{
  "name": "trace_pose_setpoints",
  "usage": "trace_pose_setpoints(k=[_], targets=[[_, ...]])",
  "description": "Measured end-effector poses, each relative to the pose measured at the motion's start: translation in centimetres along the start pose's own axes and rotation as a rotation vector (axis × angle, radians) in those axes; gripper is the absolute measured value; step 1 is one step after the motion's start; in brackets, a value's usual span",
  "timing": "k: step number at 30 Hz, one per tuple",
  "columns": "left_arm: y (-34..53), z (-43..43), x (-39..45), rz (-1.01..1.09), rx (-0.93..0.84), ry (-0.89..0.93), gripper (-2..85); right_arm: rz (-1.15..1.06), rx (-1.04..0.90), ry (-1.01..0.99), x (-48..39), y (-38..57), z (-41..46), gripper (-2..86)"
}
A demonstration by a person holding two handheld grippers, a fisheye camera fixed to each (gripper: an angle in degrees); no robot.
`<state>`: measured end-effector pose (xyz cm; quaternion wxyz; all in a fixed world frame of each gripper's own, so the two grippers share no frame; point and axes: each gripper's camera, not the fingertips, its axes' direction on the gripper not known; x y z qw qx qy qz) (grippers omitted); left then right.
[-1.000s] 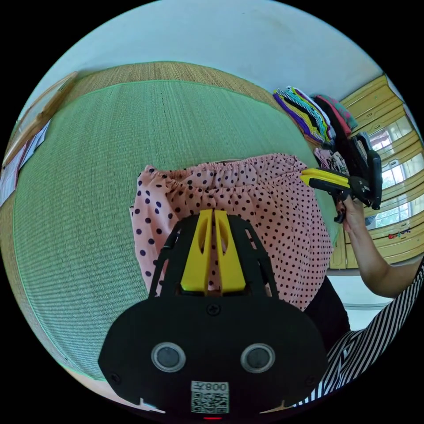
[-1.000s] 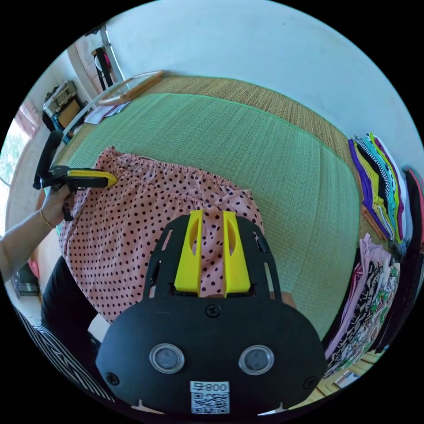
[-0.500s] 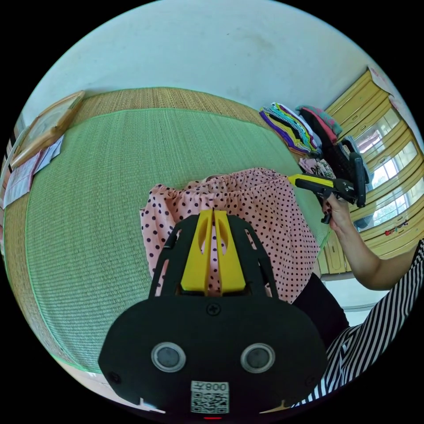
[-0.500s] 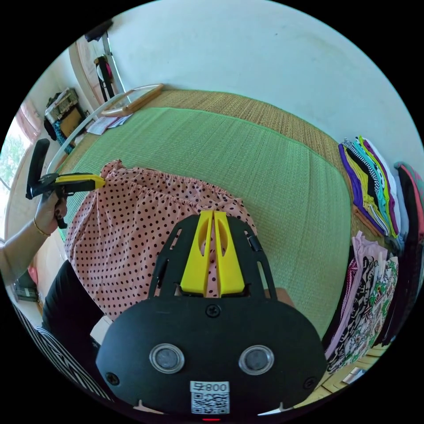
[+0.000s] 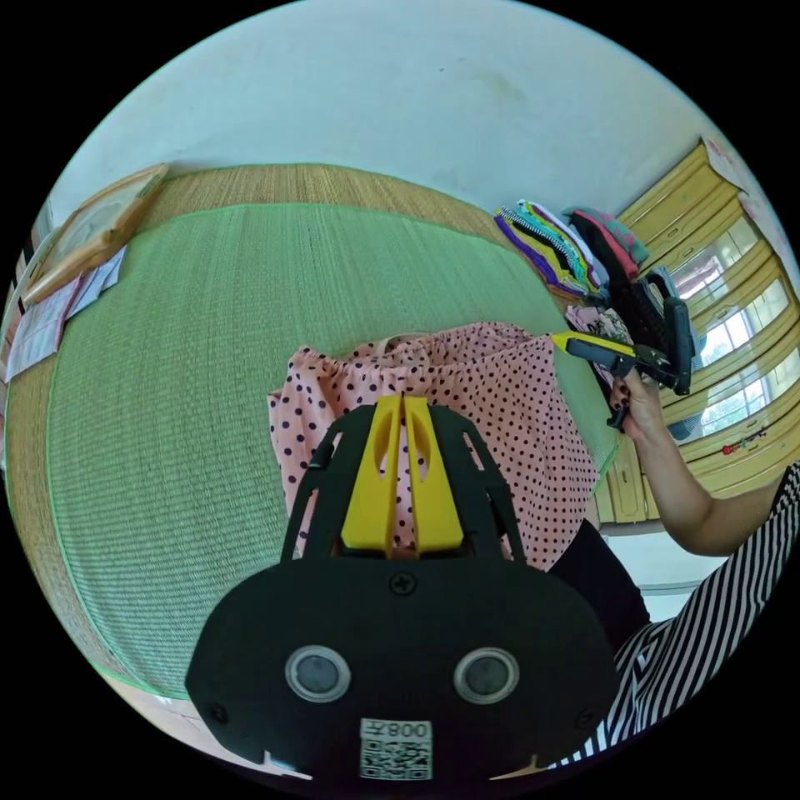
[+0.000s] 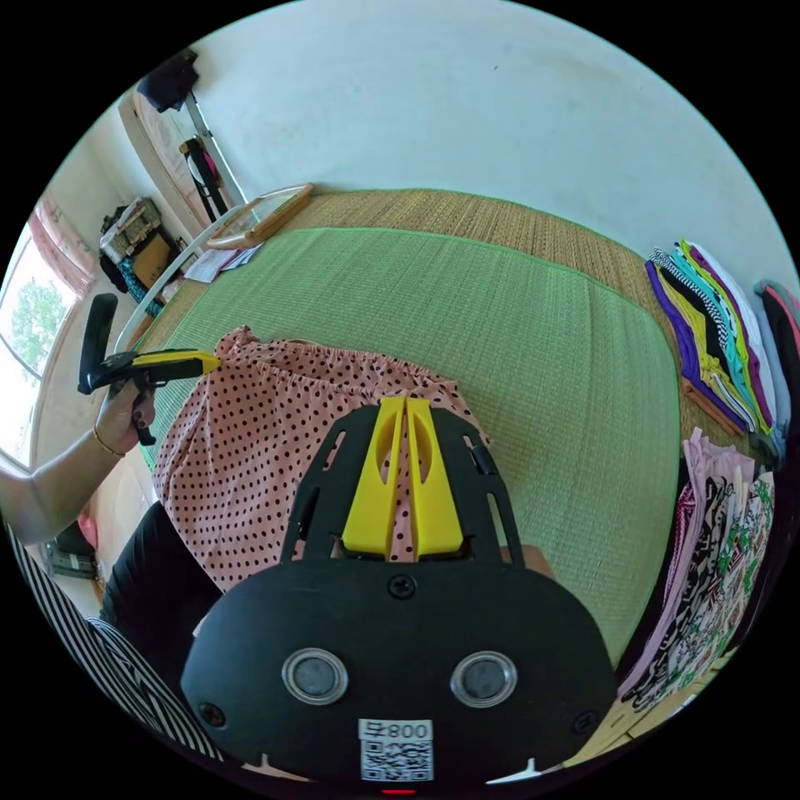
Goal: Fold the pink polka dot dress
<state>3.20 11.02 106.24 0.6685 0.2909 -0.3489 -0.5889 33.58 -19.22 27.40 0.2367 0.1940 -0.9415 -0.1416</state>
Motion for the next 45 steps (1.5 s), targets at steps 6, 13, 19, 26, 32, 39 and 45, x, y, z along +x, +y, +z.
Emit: trace_pose_setpoints(k=[6, 13, 19, 26, 32, 39, 45], targets=[[0.9, -0.2, -0.3, -0.036, 0.025, 0.052, 0.7, 0.009, -0.013, -0.024, 2.4, -0.5, -0.1, 0.2], [1.7, -0.3, -0.5, -0.048, 0.018, 0.068, 0.6, 0.016, -0.003, -0.042, 5.0, -0.8, -0.5, 0.2], [2.1, -0.2, -0.1, -0.028, -0.010, 0.073, 1.4, 0.017, 0.004, -0.061, 6.5, -0.5, -0.3, 0.2], [3.3, 0.3, 0.0, -0.012, -0.070, -0.008, 0.5, 0.015, 0.004, -0.068, 7.9, 0.3, 0.1, 0.2], [4.8, -1.8, -0.6, -0.025, -0.005, 0.008, 0.2, 0.031, 0.020, -0.086, 9.2, 1.5, 0.4, 0.2], [6.1, -5.1, -1.2, -0.026, 0.119, 0.015, 0.2, 0.036, 0.067, -0.095, 9.8, 2.9, -0.1, 0.2], [6.3, -5.4, -2.8, -0.037, 0.147, -0.022, 0.2, 0.047, 0.085, -0.081, 10.2, 2.6, 1.2, 0.2]])
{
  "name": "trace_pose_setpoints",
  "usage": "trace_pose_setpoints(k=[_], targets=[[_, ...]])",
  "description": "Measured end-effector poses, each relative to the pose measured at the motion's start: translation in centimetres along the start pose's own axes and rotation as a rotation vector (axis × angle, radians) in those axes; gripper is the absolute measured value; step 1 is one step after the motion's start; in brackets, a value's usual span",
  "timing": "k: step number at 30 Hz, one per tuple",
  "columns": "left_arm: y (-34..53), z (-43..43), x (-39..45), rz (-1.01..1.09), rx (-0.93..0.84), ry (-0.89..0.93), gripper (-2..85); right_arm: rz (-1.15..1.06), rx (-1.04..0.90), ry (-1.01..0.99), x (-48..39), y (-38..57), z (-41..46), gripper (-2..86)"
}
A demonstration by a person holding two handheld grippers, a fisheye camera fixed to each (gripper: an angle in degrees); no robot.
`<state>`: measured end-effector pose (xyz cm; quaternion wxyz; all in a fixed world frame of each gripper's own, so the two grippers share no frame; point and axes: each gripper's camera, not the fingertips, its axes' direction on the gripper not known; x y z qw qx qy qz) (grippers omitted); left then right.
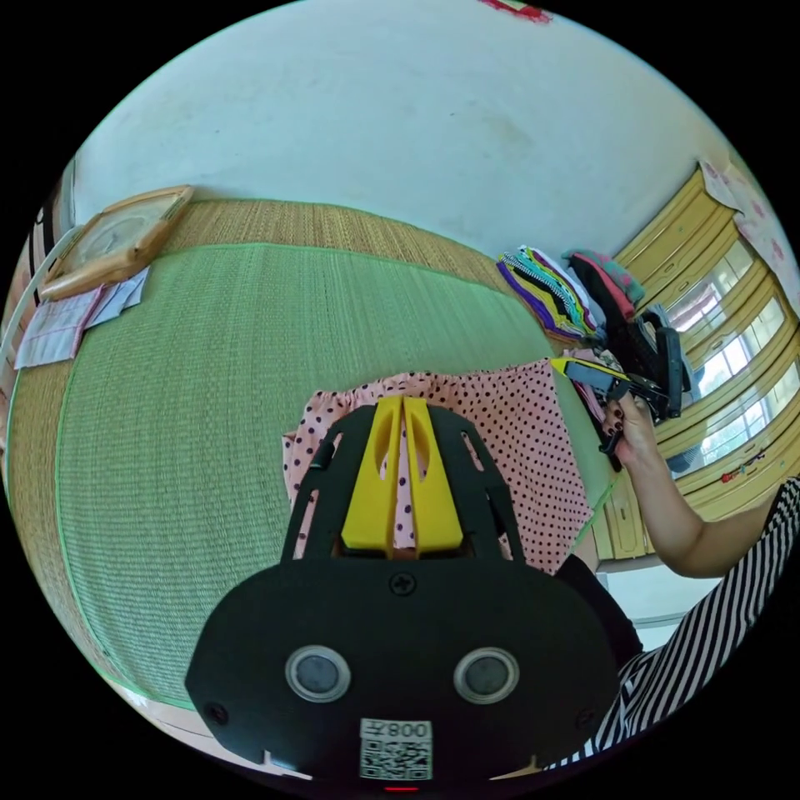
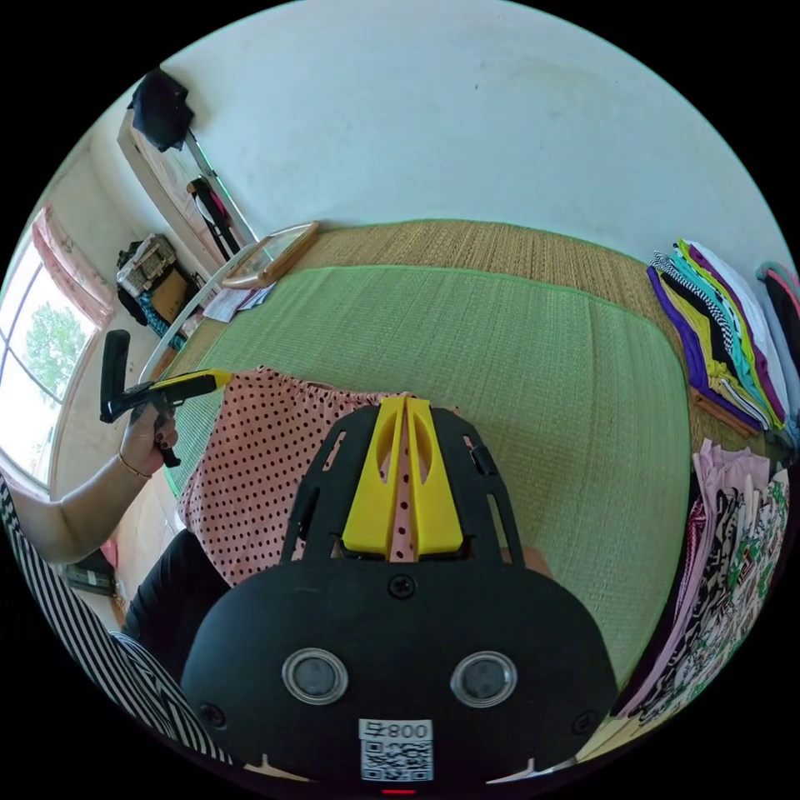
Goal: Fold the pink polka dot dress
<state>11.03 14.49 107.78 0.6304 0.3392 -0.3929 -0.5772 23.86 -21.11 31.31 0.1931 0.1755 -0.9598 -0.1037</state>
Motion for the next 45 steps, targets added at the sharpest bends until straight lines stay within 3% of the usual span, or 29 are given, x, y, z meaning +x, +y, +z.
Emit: trace_pose_setpoints(k=[11, 27, 37, 41, 45], targets=[[2.3, 3.7, -4.1, -0.031, -0.151, -0.061, 0.8, 0.072, -0.154, 0.019, 2.5, 2.1, 9.5, 0.2], [7.5, 0.6, -10.8, -0.117, -0.130, -0.033, 1.5, 0.162, -0.213, -0.067, 4.7, 8.9, 14.7, 0.2], [13.8, -7.2, -14.5, -0.170, -0.009, 0.072, 4.7, 0.223, -0.134, -0.152, 5.5, 15.6, 9.6, 1.1], [19.0, -11.3, -17.1, -0.252, -0.038, 0.047, 6.4, 0.270, -0.122, -0.185, 6.3, 20.9, 6.4, 2.0], [24.9, -13.0, -19.0, -0.376, -0.096, 0.133, 7.3, 0.333, -0.137, -0.277, 5.8, 29.9, 2.9, 3.9]])
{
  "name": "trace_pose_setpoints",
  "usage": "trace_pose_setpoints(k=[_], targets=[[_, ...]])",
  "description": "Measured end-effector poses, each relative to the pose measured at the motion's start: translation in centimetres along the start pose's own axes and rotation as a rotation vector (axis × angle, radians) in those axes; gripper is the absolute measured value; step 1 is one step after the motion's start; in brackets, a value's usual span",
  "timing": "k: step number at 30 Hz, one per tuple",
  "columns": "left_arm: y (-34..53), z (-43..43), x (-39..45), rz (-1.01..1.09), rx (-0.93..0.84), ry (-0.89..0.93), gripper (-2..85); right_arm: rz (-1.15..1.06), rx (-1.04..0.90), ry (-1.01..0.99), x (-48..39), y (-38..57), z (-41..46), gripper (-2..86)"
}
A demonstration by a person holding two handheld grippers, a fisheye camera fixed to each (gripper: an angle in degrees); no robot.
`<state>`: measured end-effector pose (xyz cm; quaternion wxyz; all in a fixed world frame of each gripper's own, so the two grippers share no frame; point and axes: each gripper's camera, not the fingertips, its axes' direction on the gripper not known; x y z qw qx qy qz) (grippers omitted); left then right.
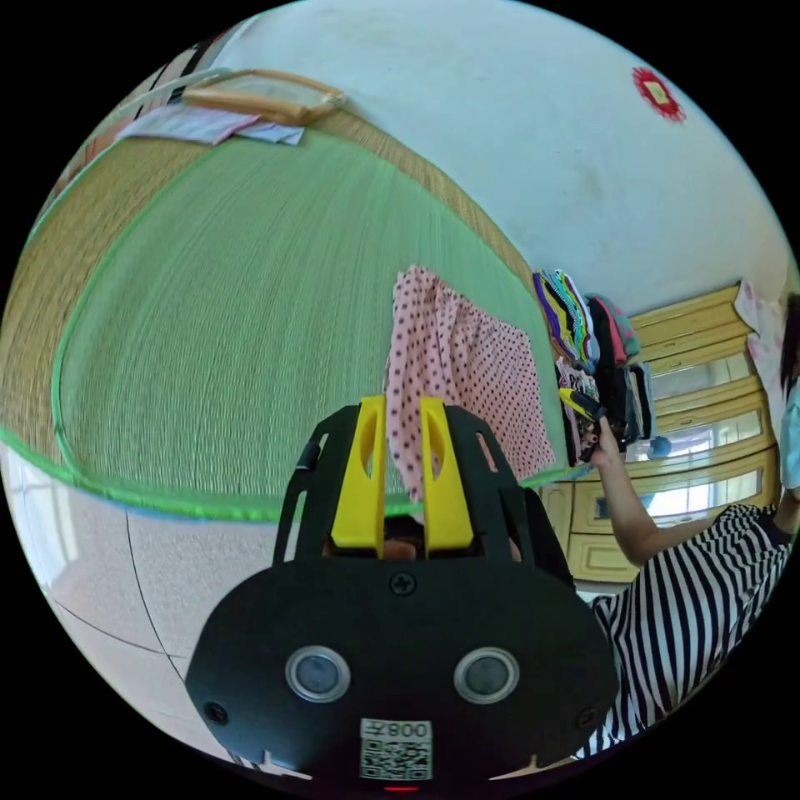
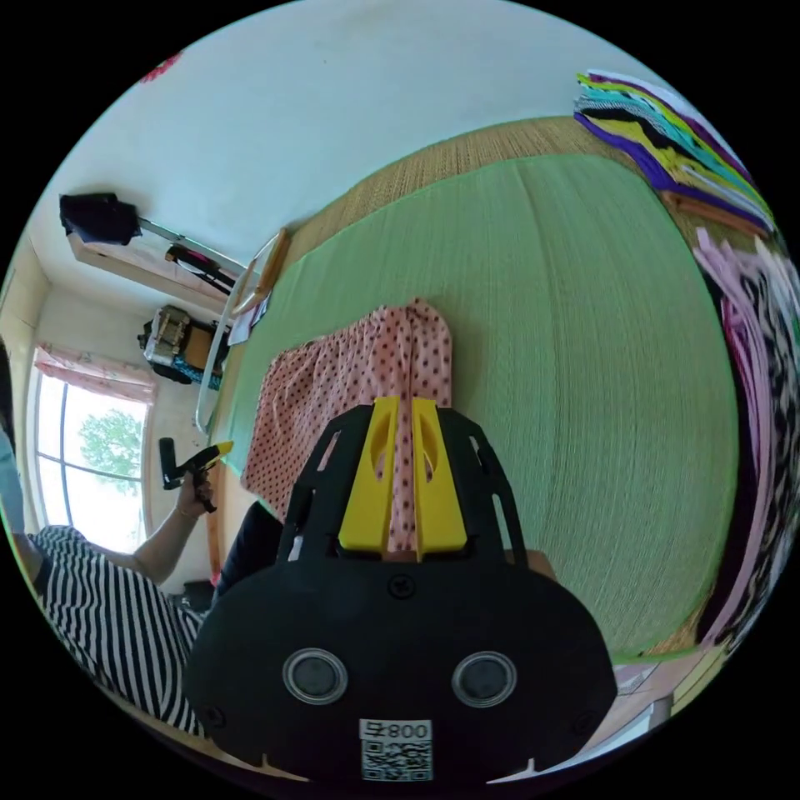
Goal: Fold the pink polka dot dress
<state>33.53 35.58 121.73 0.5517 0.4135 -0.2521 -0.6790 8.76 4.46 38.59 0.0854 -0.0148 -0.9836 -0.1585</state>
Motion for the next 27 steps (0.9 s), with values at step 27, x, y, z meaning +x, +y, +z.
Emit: trace_pose_setpoints(k=[27], targets=[[6.2, -0.2, -5.0, -0.049, -0.070, 0.051, 2.2, 0.116, -0.126, -0.100, 0.3, 25.3, 1.8, 0.1]])
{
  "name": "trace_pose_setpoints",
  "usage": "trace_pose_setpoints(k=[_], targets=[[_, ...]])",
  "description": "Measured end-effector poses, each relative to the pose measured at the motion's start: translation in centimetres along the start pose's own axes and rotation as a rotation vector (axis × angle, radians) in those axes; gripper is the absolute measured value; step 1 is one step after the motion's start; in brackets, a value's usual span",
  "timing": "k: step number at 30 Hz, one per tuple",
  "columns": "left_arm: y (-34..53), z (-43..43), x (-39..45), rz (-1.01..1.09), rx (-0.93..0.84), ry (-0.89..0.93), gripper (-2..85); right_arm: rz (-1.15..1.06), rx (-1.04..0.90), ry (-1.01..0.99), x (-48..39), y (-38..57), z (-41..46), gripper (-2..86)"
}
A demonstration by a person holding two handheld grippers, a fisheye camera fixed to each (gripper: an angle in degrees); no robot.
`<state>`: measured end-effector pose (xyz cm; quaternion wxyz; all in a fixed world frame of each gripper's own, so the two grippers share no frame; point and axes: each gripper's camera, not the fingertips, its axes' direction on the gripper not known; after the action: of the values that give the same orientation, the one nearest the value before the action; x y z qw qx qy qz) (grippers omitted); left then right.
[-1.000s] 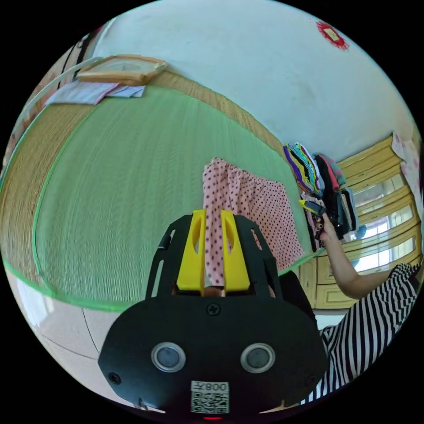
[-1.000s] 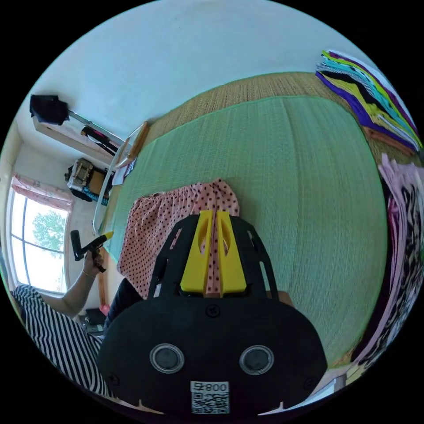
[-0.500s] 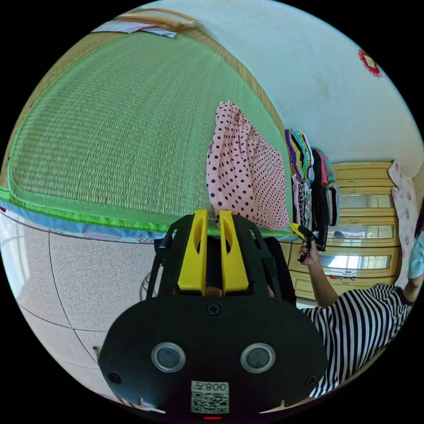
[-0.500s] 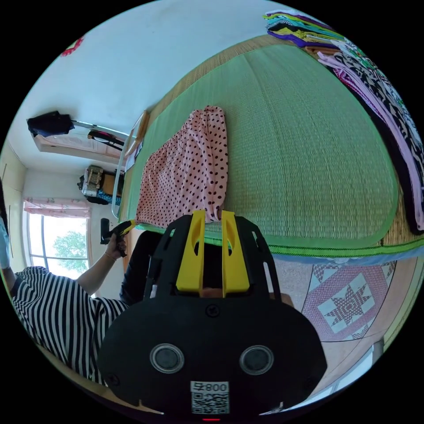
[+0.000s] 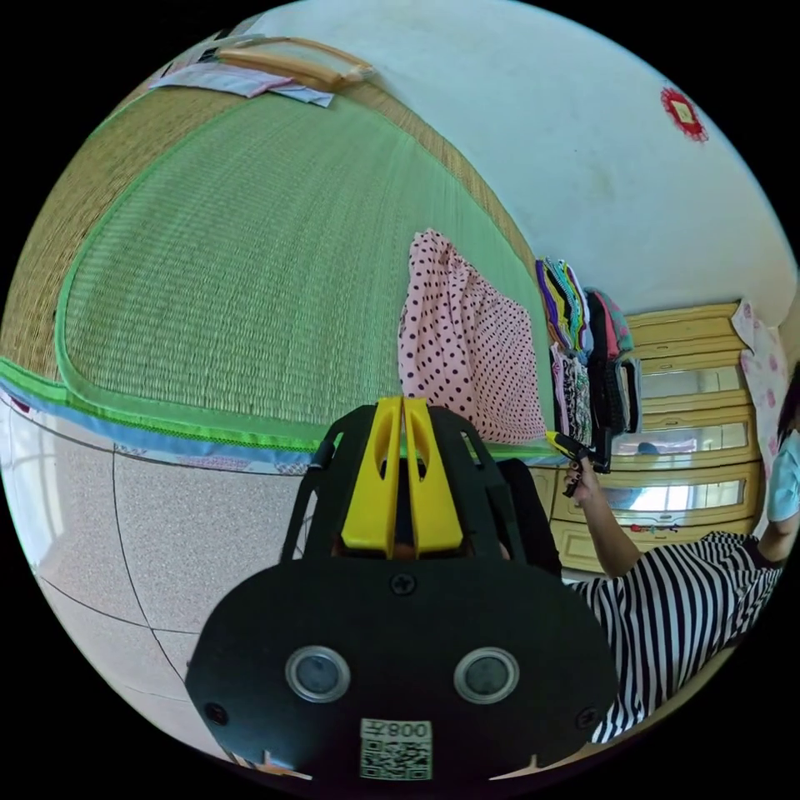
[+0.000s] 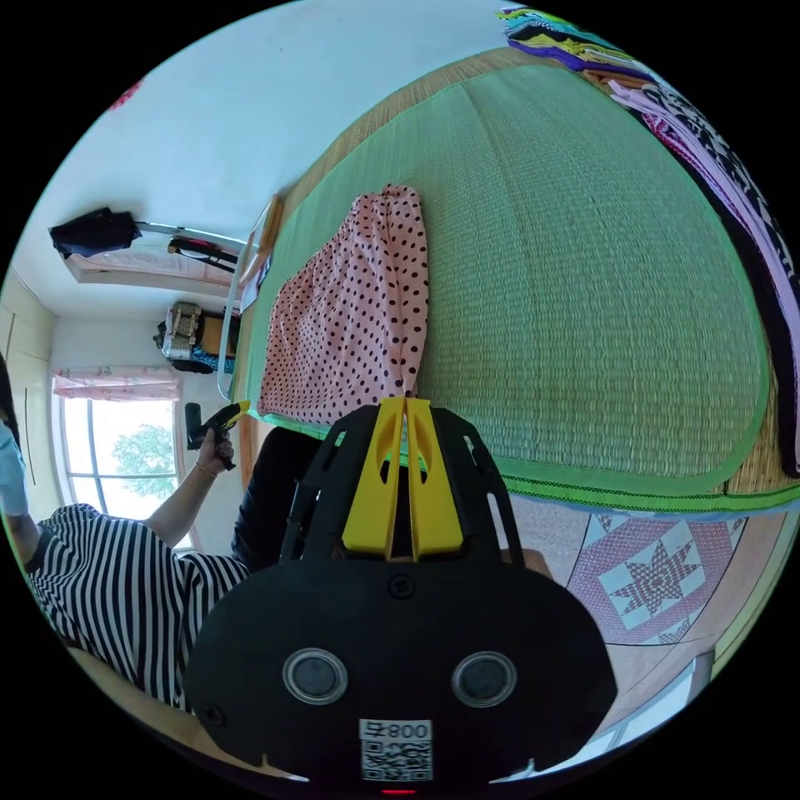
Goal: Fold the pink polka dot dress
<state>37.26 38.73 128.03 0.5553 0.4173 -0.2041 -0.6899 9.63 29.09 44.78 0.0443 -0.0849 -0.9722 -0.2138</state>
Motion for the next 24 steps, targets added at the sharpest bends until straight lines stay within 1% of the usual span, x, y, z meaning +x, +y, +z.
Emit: trace_pose_setpoints(k=[4, 8, 11, 18, 22, 24], targets=[[0.7, 2.5, 0.1, -0.008, -0.072, 0.083, 6.3, 0.007, -0.012, -0.013, -0.6, 1.3, 1.4, 0.1], [1.4, 5.5, 0.9, -0.014, -0.115, 0.092, 2.9, 0.003, -0.020, -0.023, -1.5, 2.1, 2.5, 0.1], [1.5, 6.1, 2.0, 0.010, -0.110, 0.082, 1.0, -0.001, -0.026, -0.013, -2.1, 2.9, 2.8, 0.1], [1.9, 4.2, 3.7, 0.041, -0.016, 0.037, 0.1, 0.013, -0.015, -0.040, -2.0, 5.4, 2.4, 0.0], [2.7, 6.2, 4.8, 0.046, -0.088, -0.029, 0.1, 0.025, -0.047, -0.063, -1.8, 7.1, 3.8, 0.0], [3.3, 7.4, 5.3, 0.020, -0.084, -0.016, 0.1, 0.035, -0.050, -0.080, -1.6, 7.9, 4.3, 0.0]])
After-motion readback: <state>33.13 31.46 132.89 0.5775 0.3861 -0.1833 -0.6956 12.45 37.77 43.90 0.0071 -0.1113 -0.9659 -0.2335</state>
